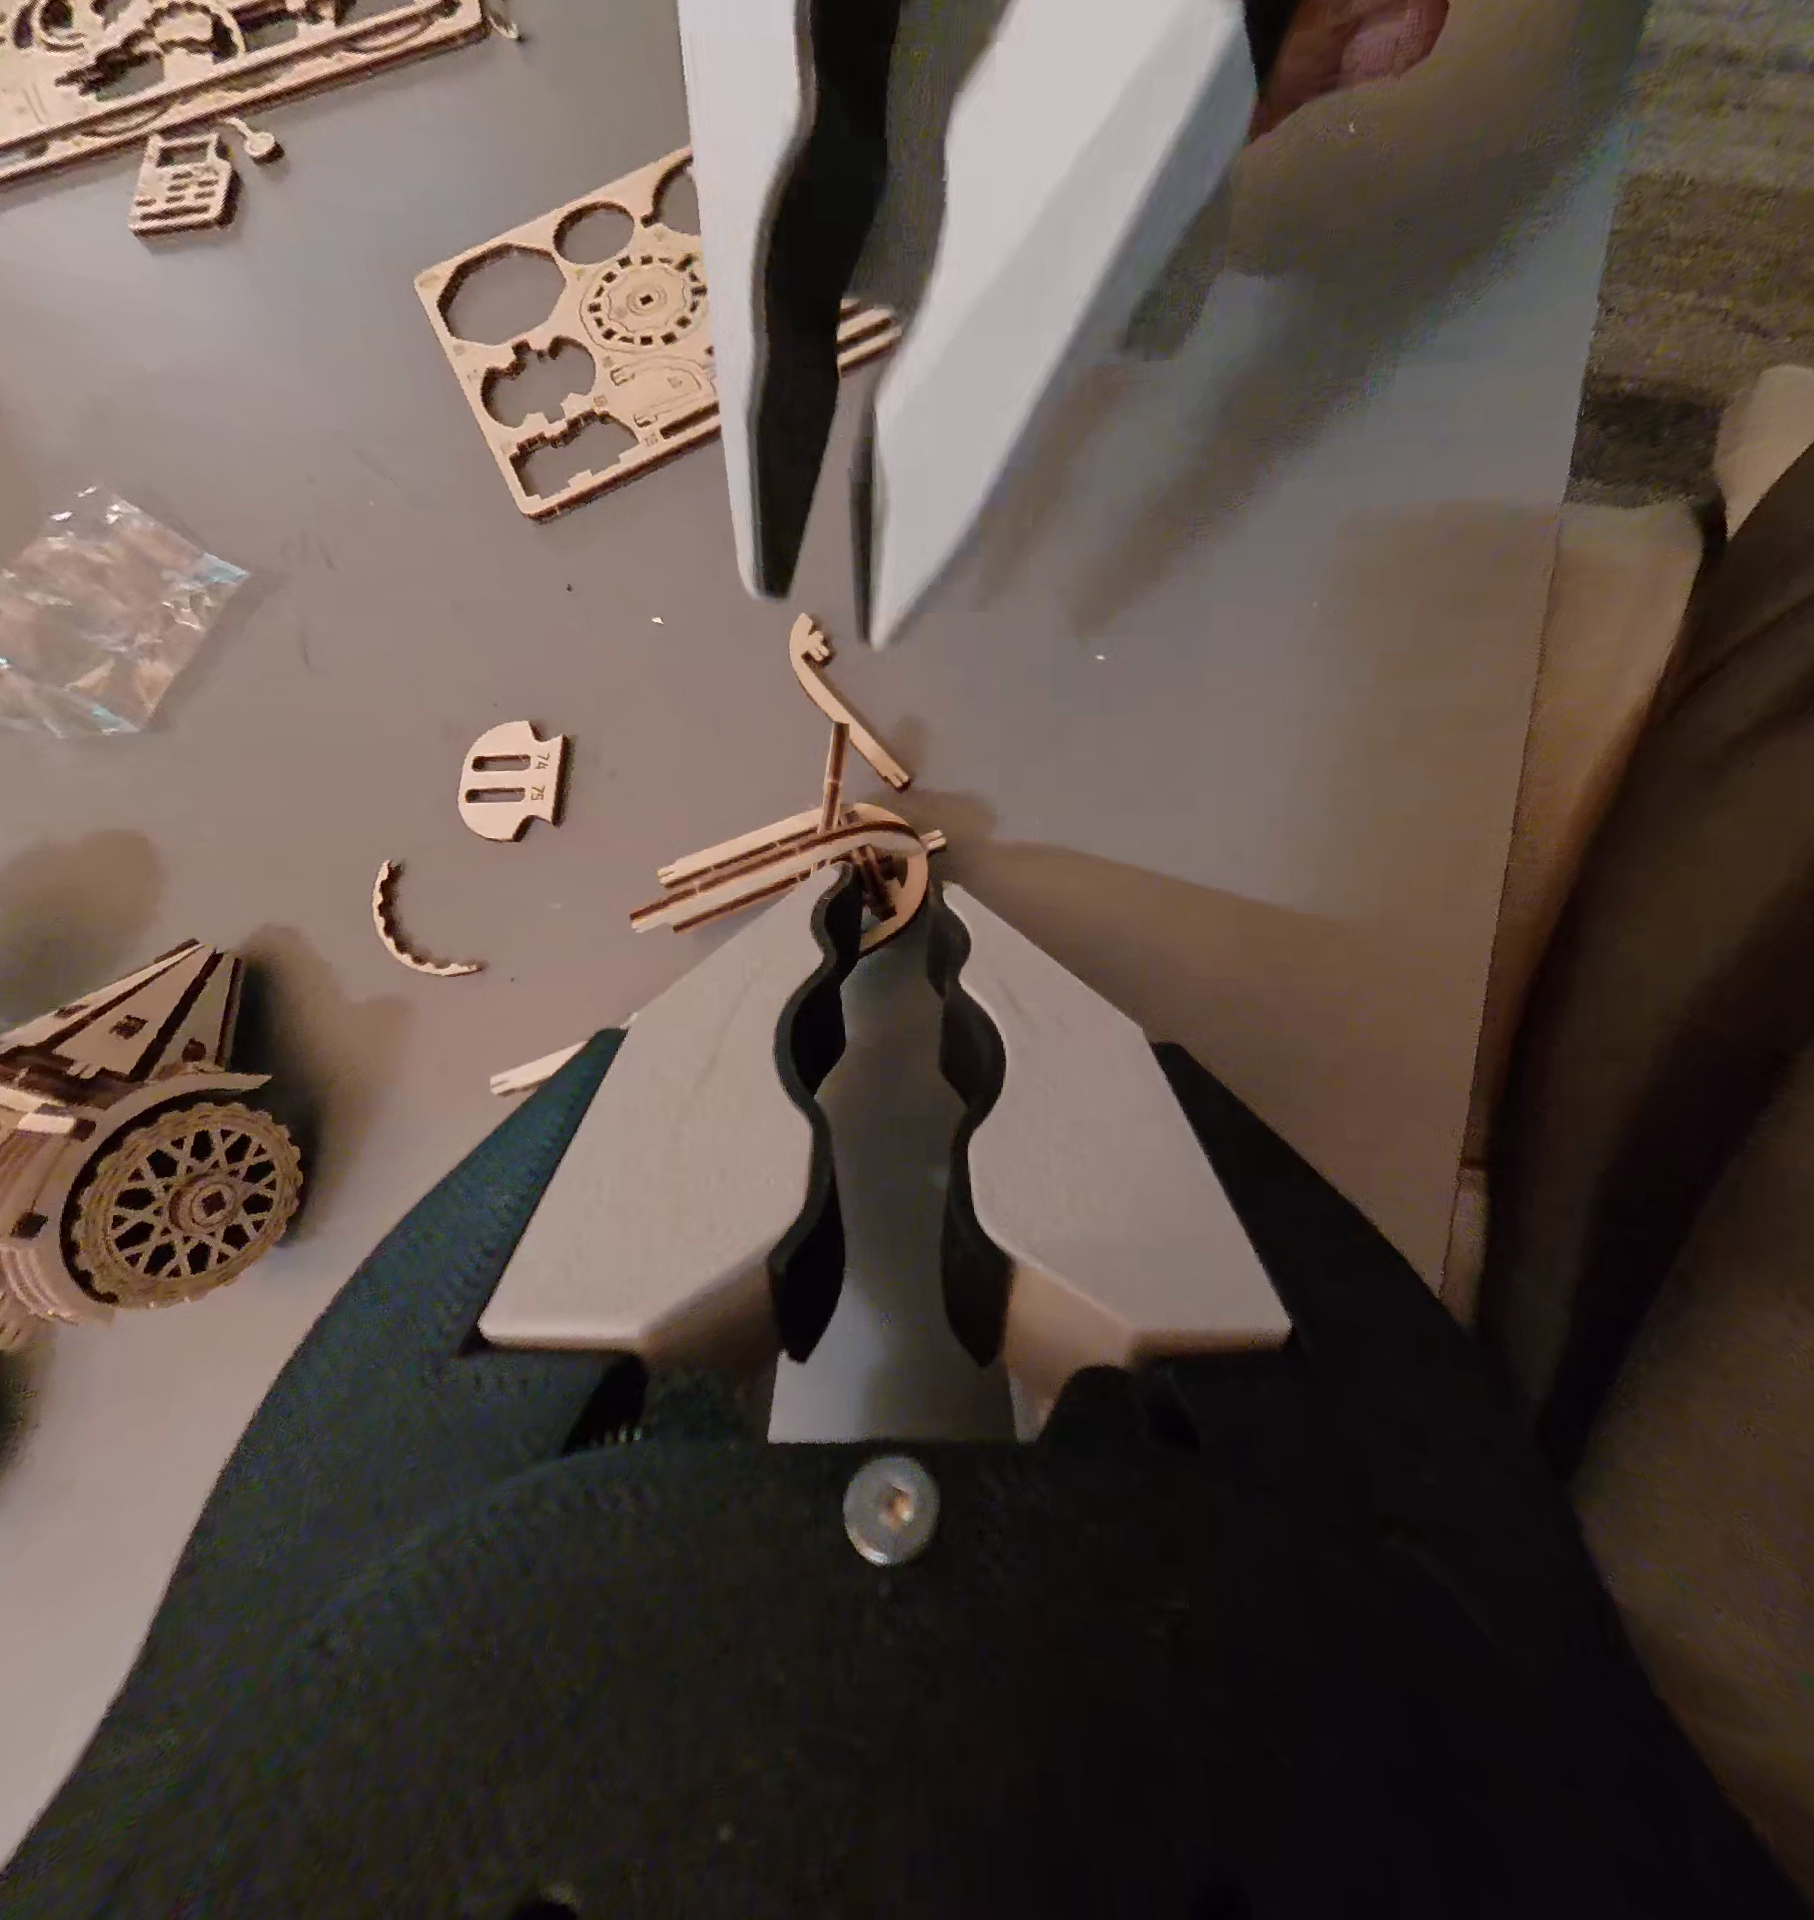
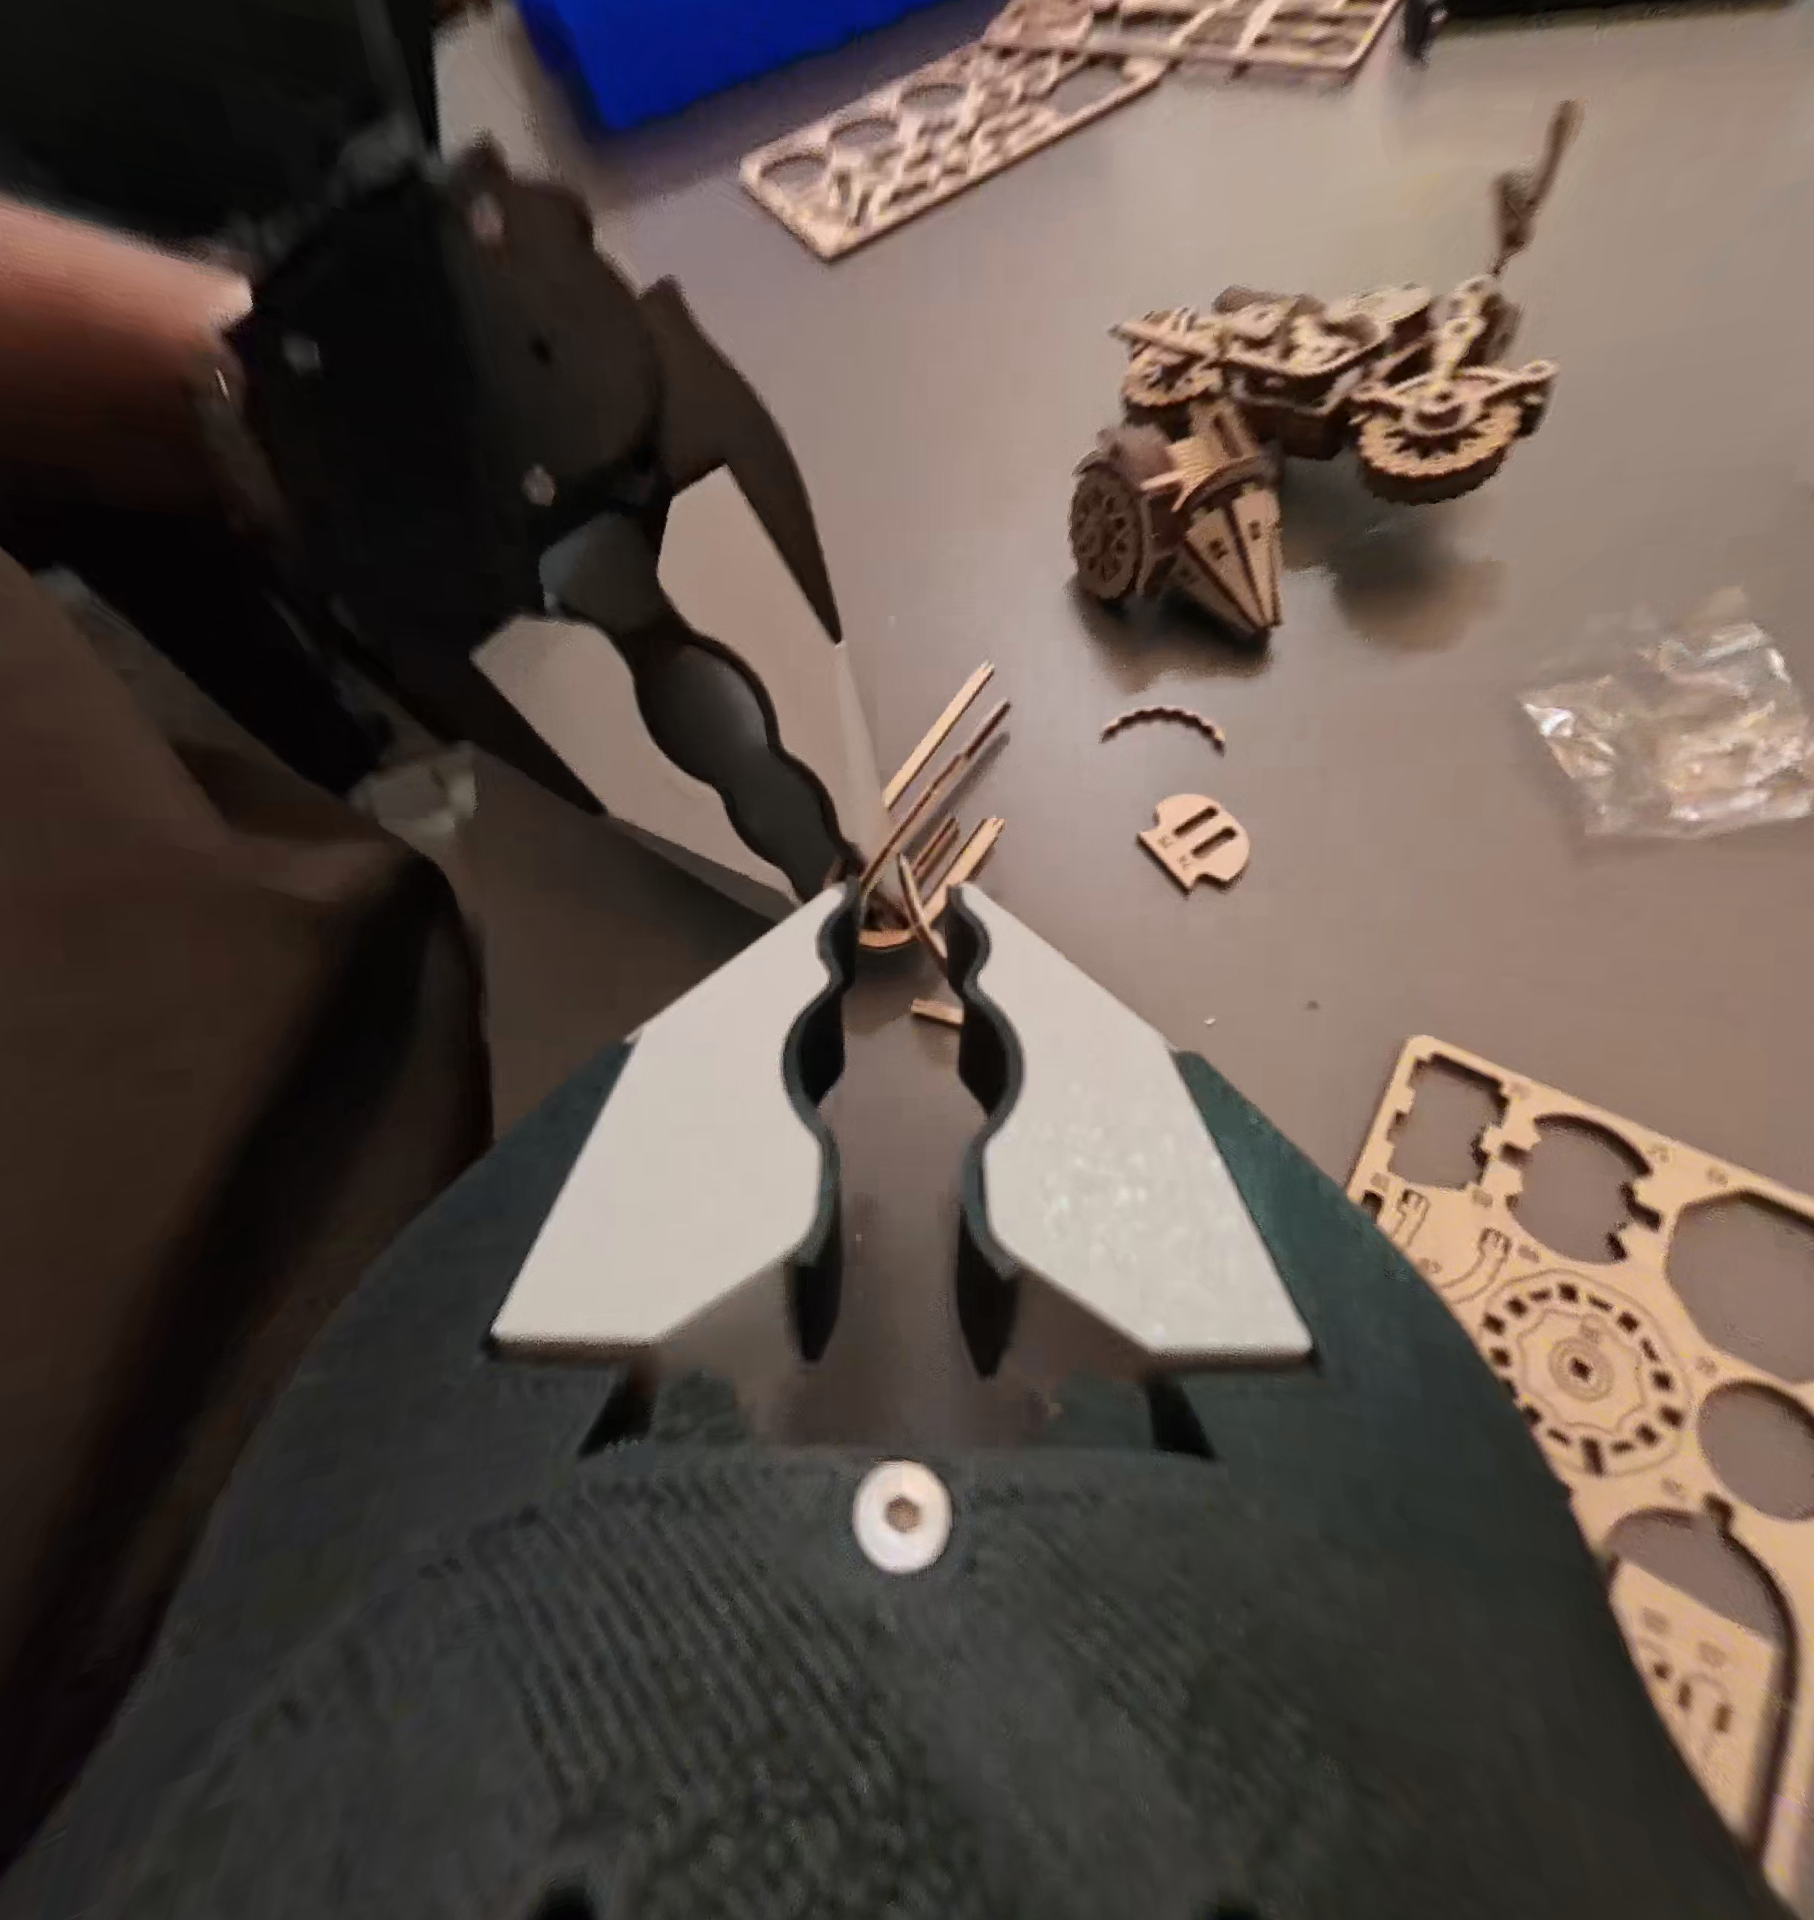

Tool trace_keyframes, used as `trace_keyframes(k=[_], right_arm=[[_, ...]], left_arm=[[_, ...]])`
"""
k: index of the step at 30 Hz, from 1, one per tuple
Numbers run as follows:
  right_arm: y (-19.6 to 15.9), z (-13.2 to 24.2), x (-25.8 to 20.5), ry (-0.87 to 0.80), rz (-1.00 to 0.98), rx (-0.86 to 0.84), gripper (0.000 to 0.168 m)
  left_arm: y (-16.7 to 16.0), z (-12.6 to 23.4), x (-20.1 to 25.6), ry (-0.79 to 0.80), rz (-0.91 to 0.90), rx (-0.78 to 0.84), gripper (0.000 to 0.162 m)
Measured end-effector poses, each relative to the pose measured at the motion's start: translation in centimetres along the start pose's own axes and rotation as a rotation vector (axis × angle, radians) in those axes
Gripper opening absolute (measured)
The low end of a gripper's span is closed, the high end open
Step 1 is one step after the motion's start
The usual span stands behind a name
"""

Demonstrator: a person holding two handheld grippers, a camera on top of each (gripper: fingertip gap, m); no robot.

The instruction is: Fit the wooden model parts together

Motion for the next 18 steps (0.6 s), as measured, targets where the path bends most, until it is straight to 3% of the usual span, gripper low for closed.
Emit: trace_keyframes(k=[6,18], right_arm=[[-0.7,-1.6,-1.2,-0.114,0.249,-0.143,0.013],[-1.1,-2.9,-1.0,-0.097,0.342,-0.215,0.007]], left_arm=[[0.0,0.0,0.2,0.0,-0.013,-0.003,0.011],[0.0,0.0,0.2,-0.004,-0.003,-0.002,0.01]])
Point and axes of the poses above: each gripper's, where its closed fingertips meet, z back along the fingers, y out of its top, x = y × z across the jaws, the point moved 8 cm from there along z, back along the fingers, and after that the axes turned 5 degrees about -y, right-handed, at the moved point
